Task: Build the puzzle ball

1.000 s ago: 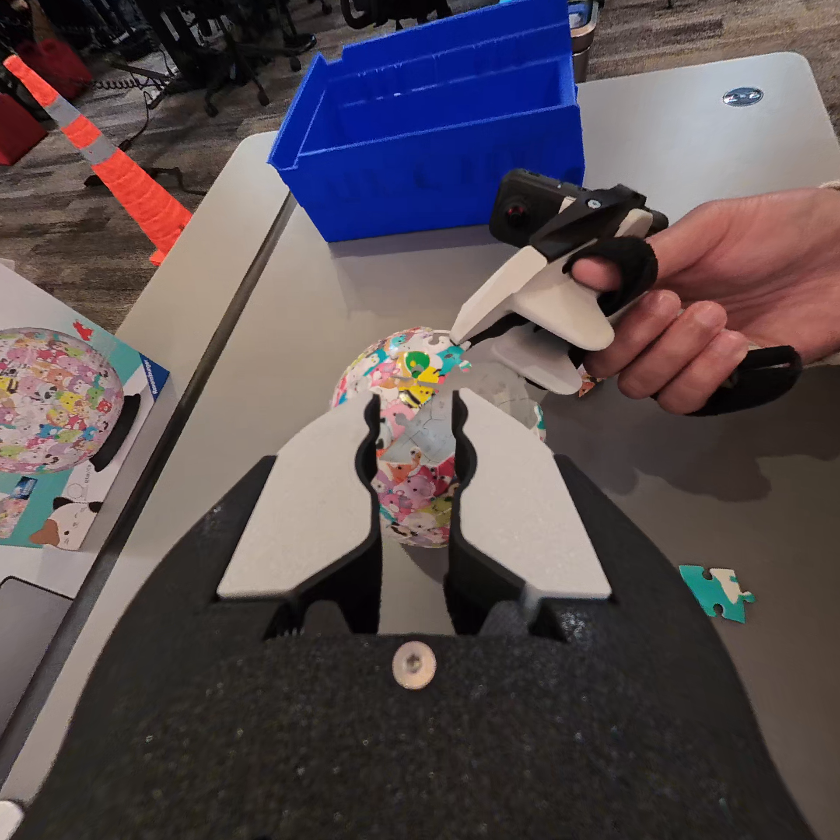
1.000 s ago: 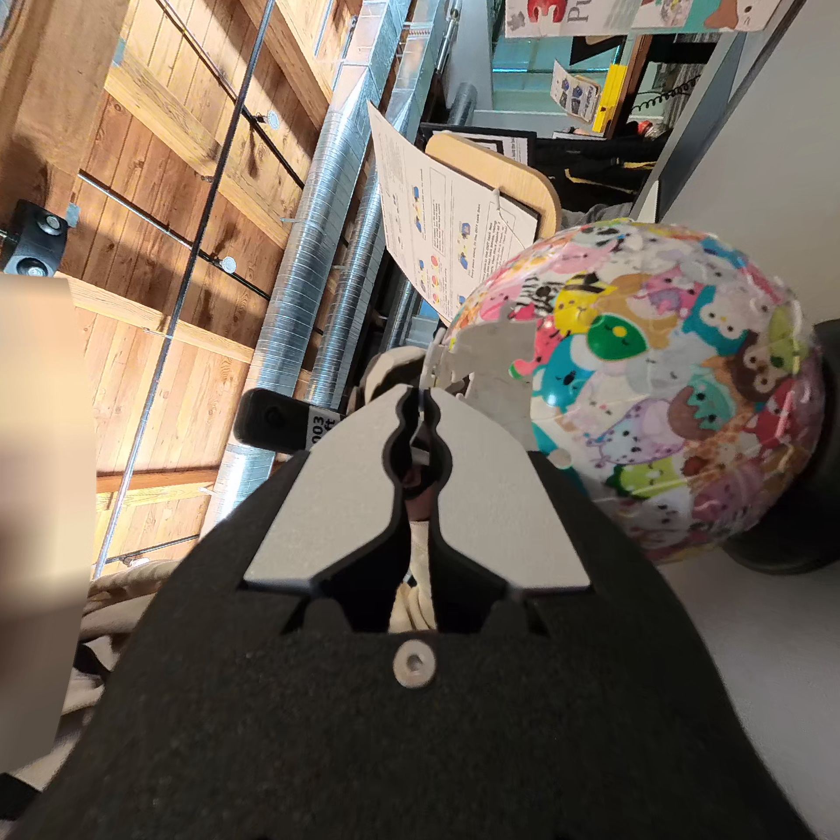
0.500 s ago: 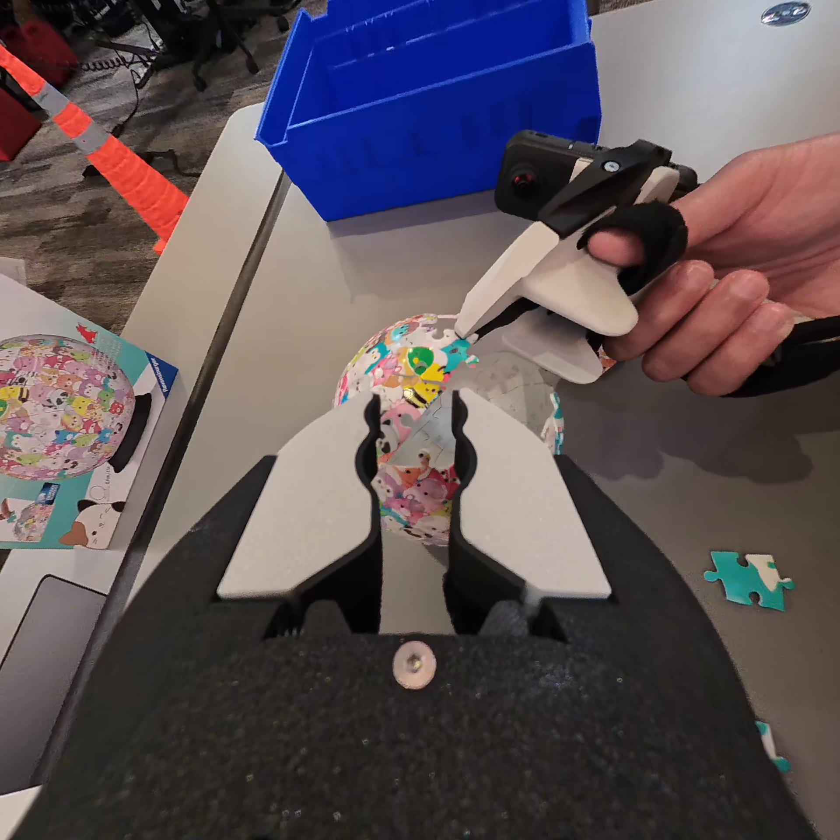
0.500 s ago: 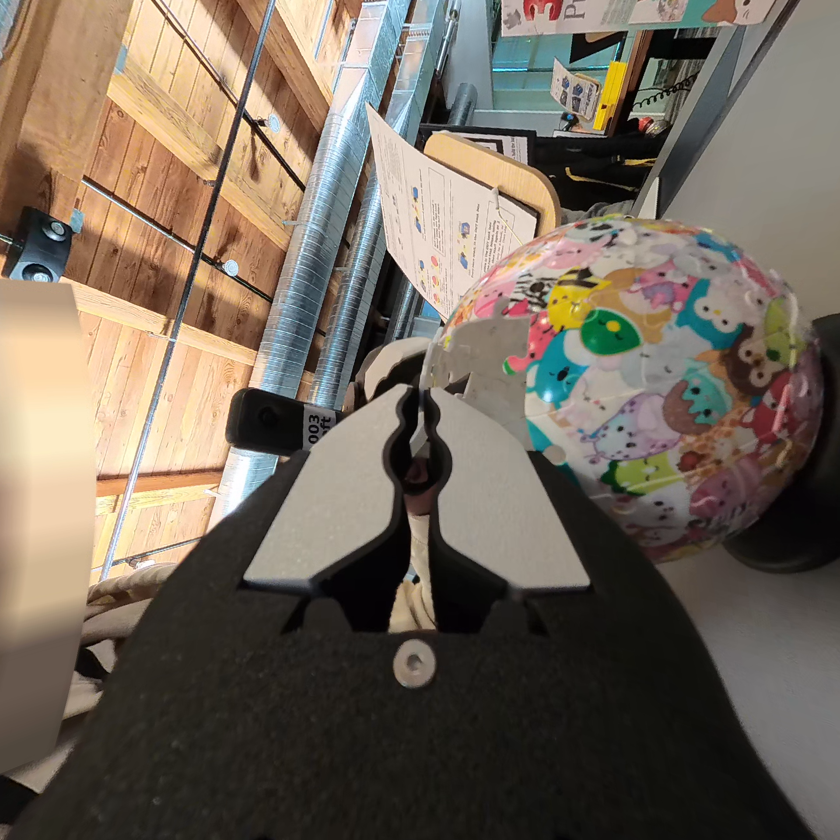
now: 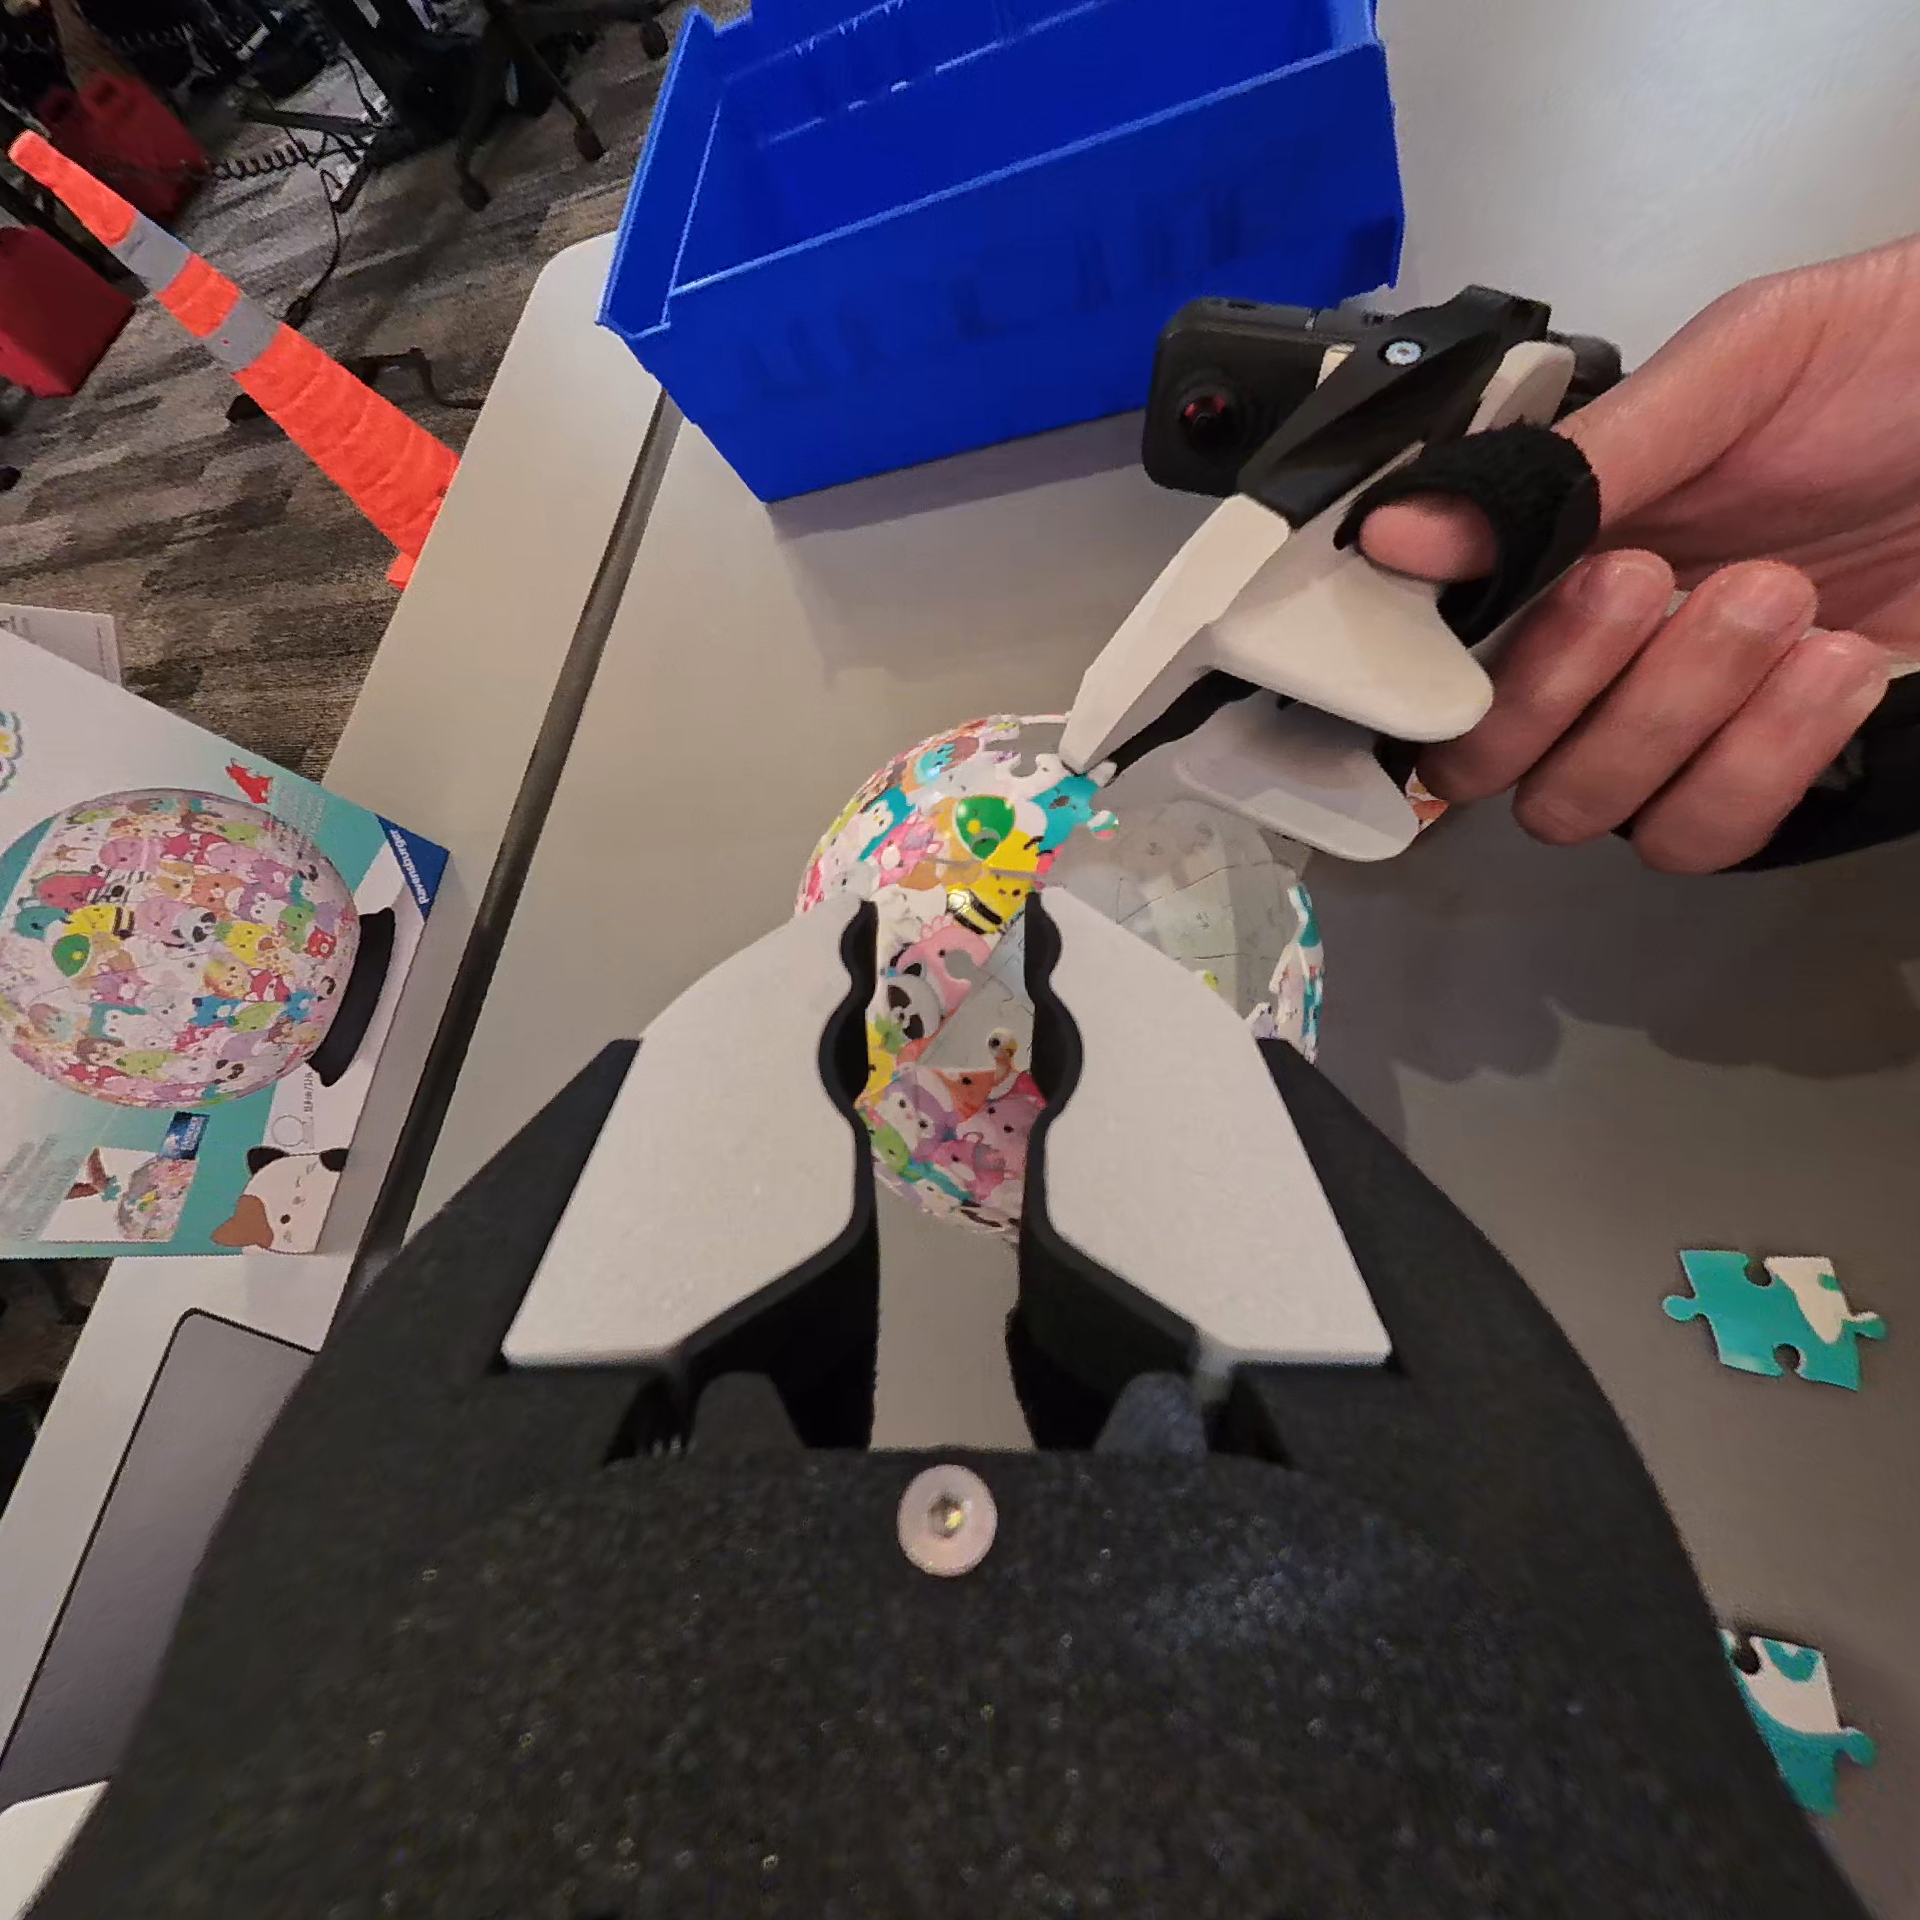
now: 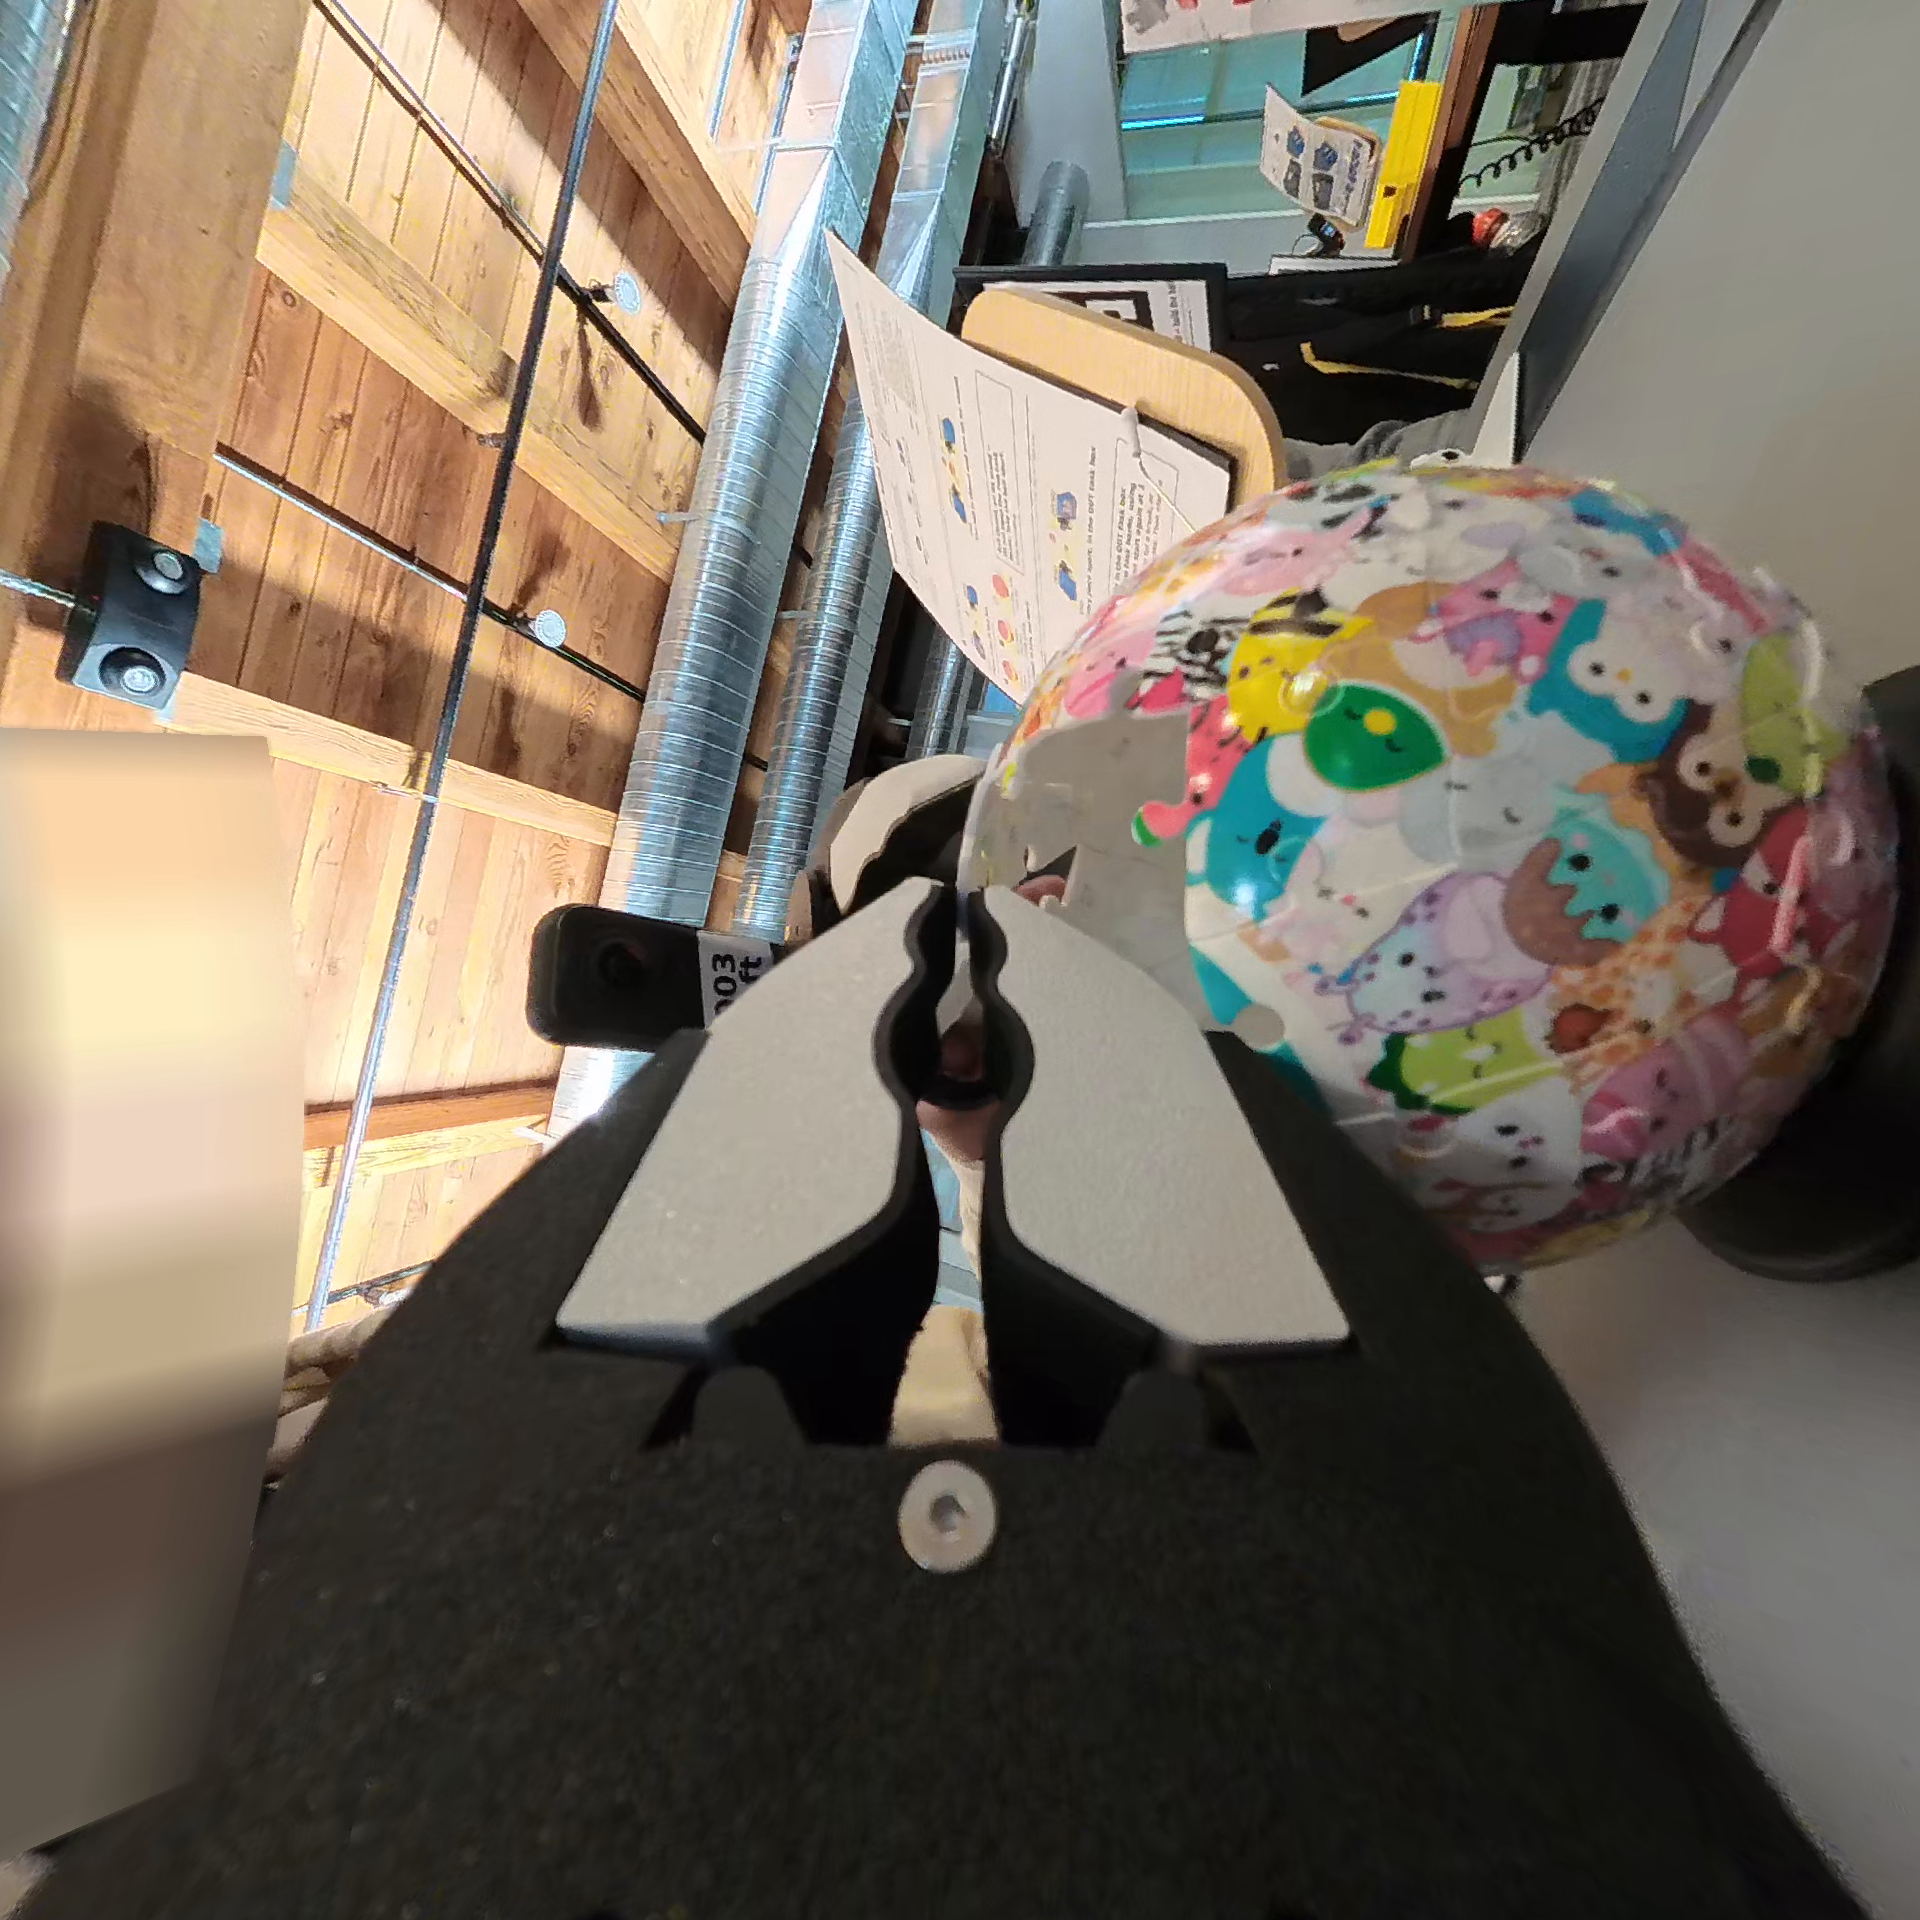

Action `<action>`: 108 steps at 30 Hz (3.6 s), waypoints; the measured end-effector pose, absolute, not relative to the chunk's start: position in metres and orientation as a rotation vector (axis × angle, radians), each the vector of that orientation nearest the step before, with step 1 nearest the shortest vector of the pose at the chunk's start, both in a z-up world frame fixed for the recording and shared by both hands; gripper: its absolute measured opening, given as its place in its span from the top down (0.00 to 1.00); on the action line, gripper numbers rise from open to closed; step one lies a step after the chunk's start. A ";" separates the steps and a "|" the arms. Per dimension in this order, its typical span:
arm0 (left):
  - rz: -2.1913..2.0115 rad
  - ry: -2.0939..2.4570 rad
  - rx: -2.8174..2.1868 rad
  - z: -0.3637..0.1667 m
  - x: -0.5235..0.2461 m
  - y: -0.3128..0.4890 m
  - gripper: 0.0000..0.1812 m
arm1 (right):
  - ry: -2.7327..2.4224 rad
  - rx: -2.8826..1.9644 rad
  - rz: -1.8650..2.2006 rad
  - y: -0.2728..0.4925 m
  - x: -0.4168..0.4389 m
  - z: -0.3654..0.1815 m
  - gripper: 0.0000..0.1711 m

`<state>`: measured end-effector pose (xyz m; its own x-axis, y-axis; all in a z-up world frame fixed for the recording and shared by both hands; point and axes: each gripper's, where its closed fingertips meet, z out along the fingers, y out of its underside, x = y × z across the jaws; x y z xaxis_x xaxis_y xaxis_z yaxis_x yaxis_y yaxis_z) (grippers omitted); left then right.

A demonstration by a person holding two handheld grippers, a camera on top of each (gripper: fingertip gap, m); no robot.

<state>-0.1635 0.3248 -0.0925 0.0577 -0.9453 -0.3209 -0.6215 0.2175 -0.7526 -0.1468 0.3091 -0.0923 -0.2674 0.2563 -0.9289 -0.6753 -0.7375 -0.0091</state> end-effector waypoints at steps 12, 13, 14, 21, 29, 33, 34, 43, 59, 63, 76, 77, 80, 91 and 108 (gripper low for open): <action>-0.415 1.734 -1.449 -0.098 -0.161 0.319 0.87 | 0.500 -1.494 1.937 0.311 -0.146 -0.095 0.98; -0.412 1.731 -1.449 -0.097 -0.161 0.319 0.87 | 0.490 -1.508 1.919 0.311 -0.146 -0.095 0.98; -0.411 1.727 -1.448 -0.097 -0.161 0.320 0.87 | 0.481 -1.518 1.905 0.311 -0.146 -0.095 0.98; -0.409 1.735 -1.438 -0.096 -0.161 0.321 0.88 | 0.430 -1.590 1.805 0.312 -0.146 -0.095 0.98; -0.698 1.637 -1.509 -0.064 -0.153 0.323 1.00 | 0.434 -1.592 1.823 0.311 -0.146 -0.096 0.98; -0.639 1.640 -1.601 -0.070 -0.152 0.335 1.00 | 0.429 -1.597 1.820 0.312 -0.146 -0.096 0.98; -0.631 1.651 -1.615 -0.073 -0.151 0.336 1.00 | 0.428 -1.597 1.819 0.312 -0.146 -0.096 0.98; -0.503 1.738 -1.648 -0.089 -0.154 0.337 1.00 | 0.432 -1.601 1.818 0.313 -0.145 -0.096 0.98; -0.454 1.769 -1.628 -0.094 -0.149 0.335 1.00 | 0.425 -1.611 1.813 0.314 -0.145 -0.096 0.98; -0.528 1.730 -1.603 -0.082 -0.146 0.331 1.00 | 0.430 -1.608 1.819 0.314 -0.145 -0.096 0.98; -0.418 1.750 -1.598 -0.091 -0.156 0.338 1.00 | 0.414 -1.609 1.810 0.314 -0.144 -0.098 0.98; -0.438 1.752 -1.578 -0.088 -0.157 0.335 1.00 | 0.412 -1.605 1.818 0.314 -0.144 -0.098 0.98; -0.448 1.815 -1.526 -0.090 -0.161 0.326 1.00 | 0.413 -1.593 1.832 0.314 -0.144 -0.098 0.98; -0.481 1.838 -1.488 -0.090 -0.154 0.319 0.88 | 0.367 -1.609 1.785 0.314 -0.145 -0.099 0.98; -0.479 1.811 -1.452 -0.079 -0.144 0.318 1.00 | 0.380 -1.607 1.797 0.315 -0.145 -0.099 0.98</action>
